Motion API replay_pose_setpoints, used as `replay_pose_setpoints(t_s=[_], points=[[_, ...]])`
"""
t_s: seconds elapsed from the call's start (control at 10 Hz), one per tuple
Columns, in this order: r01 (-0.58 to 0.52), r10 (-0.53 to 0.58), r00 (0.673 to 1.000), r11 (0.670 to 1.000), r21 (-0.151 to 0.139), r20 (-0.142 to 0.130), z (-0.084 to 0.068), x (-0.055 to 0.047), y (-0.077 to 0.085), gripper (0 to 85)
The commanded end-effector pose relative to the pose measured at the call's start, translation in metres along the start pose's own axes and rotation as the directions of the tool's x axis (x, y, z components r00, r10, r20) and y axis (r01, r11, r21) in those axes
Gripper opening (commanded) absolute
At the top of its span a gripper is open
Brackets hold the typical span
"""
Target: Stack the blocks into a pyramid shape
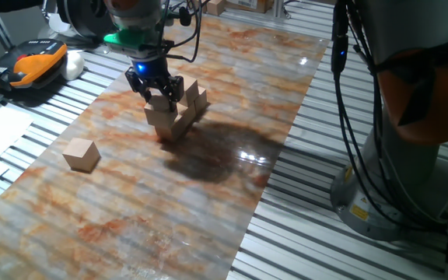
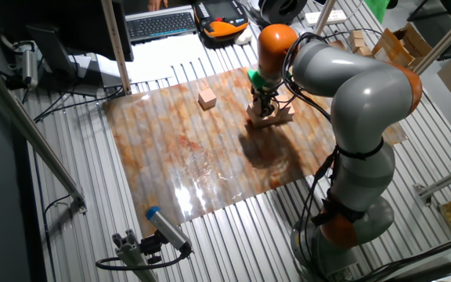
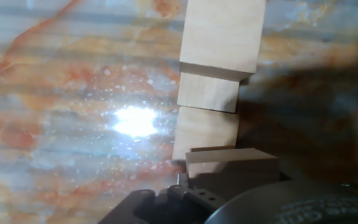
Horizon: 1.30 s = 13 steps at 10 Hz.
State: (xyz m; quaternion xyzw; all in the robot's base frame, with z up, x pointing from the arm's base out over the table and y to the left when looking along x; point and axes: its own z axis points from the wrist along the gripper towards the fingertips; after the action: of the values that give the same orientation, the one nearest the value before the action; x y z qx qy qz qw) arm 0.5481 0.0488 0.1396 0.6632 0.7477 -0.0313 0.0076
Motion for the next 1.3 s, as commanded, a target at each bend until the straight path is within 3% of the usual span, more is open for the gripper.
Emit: replay_pose_setpoints(t_s=[0.0, 0.7, 0.9, 1.2], points=[[0.005, -0.005, 1.000, 1.000, 0.005, 0.007, -0.0002, -0.0003, 0.0000, 0.0], [0.045, -0.045, 0.999, 0.999, -0.006, 0.003, -0.0002, -0.0003, 0.0000, 0.0], [0.055, -0.056, 0.998, 0.997, -0.046, -0.036, -0.0002, -0.0003, 0.0000, 0.0], [0.081, -0.082, 0.996, 0.996, -0.040, -0.025, -0.0002, -0.0003, 0.0000, 0.0]])
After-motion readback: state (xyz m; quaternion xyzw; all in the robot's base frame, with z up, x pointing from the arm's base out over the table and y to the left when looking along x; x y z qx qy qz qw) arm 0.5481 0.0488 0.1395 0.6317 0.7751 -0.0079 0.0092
